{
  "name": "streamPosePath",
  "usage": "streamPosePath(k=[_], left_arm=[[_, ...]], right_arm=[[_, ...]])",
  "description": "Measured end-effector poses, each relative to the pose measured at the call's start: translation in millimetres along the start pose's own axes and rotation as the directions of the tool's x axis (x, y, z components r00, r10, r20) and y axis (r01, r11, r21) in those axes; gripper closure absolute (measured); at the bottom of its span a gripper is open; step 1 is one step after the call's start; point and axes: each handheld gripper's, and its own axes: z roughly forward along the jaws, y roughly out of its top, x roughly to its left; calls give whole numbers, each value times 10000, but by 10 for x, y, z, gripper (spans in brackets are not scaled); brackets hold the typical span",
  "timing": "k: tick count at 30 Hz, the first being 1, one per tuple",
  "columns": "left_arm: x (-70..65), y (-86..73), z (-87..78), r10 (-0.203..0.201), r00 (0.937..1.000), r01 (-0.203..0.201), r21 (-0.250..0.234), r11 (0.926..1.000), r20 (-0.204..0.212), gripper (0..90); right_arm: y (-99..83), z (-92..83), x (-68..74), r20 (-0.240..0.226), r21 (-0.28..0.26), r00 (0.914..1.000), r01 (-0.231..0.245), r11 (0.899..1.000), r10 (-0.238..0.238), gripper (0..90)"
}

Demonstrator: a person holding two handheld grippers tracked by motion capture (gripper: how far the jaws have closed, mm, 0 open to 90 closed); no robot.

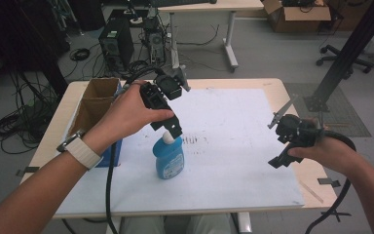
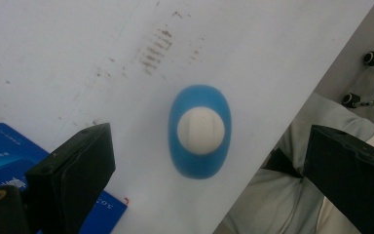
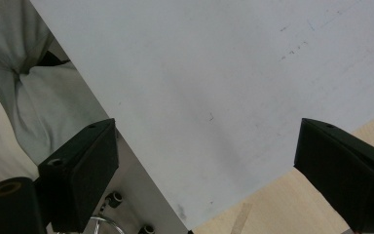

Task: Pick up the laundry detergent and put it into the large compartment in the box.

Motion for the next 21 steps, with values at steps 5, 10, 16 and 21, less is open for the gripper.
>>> streamPosePath(k=[5, 10, 16, 21], left_arm=[[-5, -25, 87, -54, 10000, 55, 148, 9999, -67, 54], [-5, -42, 190, -188, 9998, 187, 188, 9996, 53, 55], [5, -55, 269, -261, 9995, 258, 199, 9995, 167, 57], [-9, -67, 363, -306, 9993, 301, 260, 9992, 204, 58]], right_arm=[[5, 11, 1, -15, 15, 10000, 21, 10000, -21, 89], [9, 21, 5, -28, 12, 10000, 41, 10000, -41, 89], [4, 17, -2, -13, 1, 10000, 0, 10000, 0, 89], [15, 24, 3, -17, 14, 10000, 25, 10000, -25, 89]])
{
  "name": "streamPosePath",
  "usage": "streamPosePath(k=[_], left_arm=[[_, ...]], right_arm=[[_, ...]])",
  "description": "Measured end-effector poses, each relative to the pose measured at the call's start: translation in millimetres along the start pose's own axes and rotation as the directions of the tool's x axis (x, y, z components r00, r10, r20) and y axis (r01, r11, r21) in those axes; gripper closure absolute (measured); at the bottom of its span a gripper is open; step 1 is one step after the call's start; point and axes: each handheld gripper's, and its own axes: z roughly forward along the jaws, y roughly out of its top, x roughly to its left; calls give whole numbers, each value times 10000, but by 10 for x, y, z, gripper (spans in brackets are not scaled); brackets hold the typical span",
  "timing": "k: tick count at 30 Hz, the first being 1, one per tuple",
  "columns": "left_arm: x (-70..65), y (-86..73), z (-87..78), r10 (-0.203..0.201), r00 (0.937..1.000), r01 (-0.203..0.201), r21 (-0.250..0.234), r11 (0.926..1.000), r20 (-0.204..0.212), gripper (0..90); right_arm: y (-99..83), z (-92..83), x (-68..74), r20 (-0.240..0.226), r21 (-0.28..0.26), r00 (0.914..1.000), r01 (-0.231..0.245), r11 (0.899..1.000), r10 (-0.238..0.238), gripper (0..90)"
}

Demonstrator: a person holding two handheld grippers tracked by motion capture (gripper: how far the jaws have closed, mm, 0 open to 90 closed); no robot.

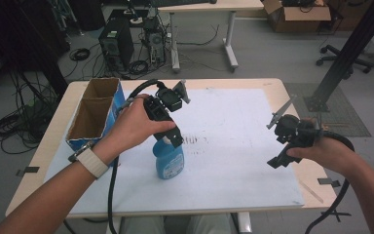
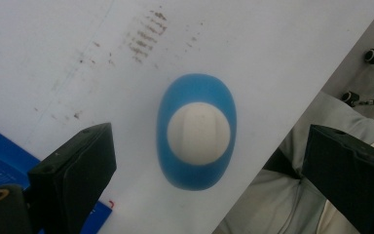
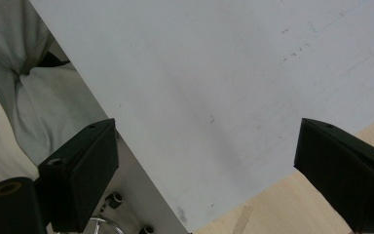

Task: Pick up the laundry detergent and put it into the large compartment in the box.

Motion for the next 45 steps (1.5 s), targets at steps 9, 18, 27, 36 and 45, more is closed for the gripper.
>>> streamPosePath(k=[9, 18, 27, 36, 45], left_arm=[[5, -26, 205, -54, 10000, 54, 140, 9999, 16, 61], [7, -33, 357, -64, 10000, 64, 182, 9998, -1, 64], [8, -41, 476, -35, 10000, 35, 343, 9994, 13, 75], [29, -45, 551, -149, 9999, 149, 413, 9990, -13, 97], [55, -62, 568, -197, 9998, 194, 481, 9987, 47, 146]], right_arm=[[17, 18, 4, -32, 8, 10000, 14, 10000, -14, 89], [8, 40, -1, -58, 24, 10000, -3, 10000, 3, 89], [-1, 46, 2, -71, 49, 10000, -10, 10000, 11, 89], [-2, 51, 0, -81, 82, 10000, 24, 10000, -24, 89], [19, 48, 5, -91, 57, 9999, 43, 10000, -43, 89]])
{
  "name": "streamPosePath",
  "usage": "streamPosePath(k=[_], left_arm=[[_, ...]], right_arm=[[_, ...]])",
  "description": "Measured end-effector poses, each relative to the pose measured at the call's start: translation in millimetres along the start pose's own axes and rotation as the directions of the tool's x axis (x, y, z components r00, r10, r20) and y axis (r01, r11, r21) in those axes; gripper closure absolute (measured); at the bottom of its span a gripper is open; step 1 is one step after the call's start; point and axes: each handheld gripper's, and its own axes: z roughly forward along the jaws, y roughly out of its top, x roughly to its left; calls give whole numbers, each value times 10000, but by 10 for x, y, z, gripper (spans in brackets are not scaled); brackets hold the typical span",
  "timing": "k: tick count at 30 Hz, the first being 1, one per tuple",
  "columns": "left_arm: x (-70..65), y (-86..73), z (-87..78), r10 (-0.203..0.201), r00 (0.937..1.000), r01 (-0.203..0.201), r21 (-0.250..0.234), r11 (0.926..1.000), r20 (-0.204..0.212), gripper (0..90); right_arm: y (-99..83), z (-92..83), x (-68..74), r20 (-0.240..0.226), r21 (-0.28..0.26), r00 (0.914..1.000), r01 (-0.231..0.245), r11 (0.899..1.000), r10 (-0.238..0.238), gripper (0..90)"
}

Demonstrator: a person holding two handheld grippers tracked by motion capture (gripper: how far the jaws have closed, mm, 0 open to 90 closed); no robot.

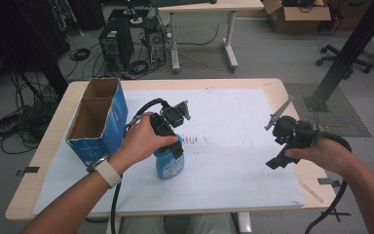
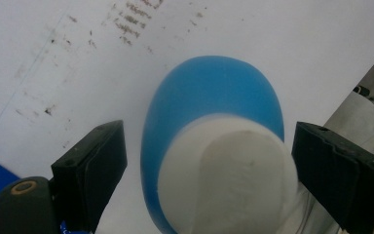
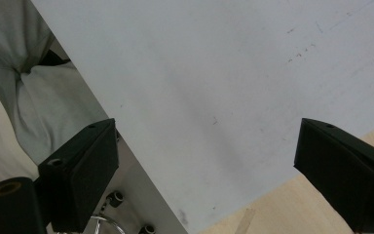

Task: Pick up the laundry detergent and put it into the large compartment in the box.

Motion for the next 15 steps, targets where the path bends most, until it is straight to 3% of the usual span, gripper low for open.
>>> streamPosePath(k=[15], left_arm=[[8, -2, 25, -43, 10000, 43, 40, 10000, 10, 222]], right_arm=[[23, 15, 4, -8, 62, 10000, 13, 10000, -12, 89]])
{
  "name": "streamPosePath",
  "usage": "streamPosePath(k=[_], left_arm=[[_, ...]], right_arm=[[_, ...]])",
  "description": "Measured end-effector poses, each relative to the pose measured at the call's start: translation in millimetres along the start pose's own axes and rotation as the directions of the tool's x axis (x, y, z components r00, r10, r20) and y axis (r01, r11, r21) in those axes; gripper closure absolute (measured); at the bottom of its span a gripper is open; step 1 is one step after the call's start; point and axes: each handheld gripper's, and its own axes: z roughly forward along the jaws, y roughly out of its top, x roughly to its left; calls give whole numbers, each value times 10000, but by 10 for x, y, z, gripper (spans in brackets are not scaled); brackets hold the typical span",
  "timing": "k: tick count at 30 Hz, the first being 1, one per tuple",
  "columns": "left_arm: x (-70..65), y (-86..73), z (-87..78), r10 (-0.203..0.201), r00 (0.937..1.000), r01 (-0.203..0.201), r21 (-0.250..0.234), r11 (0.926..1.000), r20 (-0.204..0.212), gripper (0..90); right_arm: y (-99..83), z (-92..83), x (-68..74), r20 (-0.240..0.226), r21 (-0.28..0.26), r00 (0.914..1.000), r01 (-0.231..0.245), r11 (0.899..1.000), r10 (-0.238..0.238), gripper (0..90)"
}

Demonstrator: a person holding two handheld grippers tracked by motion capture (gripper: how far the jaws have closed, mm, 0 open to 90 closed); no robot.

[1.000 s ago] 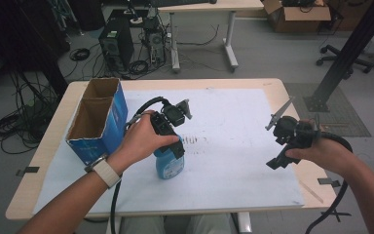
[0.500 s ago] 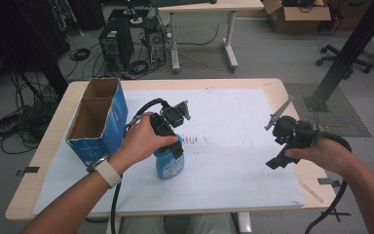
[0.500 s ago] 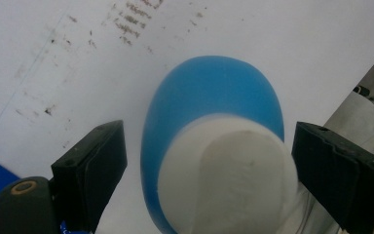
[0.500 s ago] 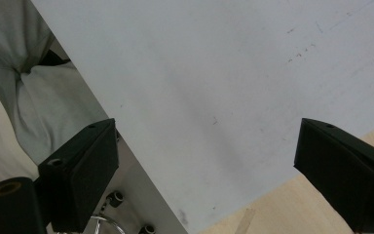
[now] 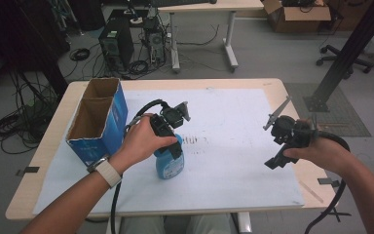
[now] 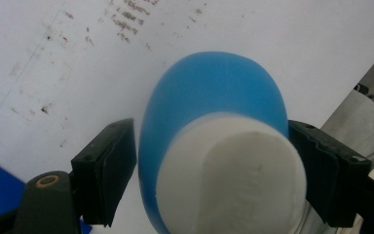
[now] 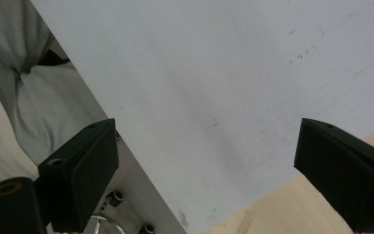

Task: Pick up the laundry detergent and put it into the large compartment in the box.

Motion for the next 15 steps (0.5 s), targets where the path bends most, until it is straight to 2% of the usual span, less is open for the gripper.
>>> streamPosePath(k=[15], left_arm=[[-10, 3, 9, -65, 10000, 65, 4, 10000, -54, 334]], right_arm=[[-10, 4, -4, 6, -12, 10000, -12, 10000, 12, 89]])
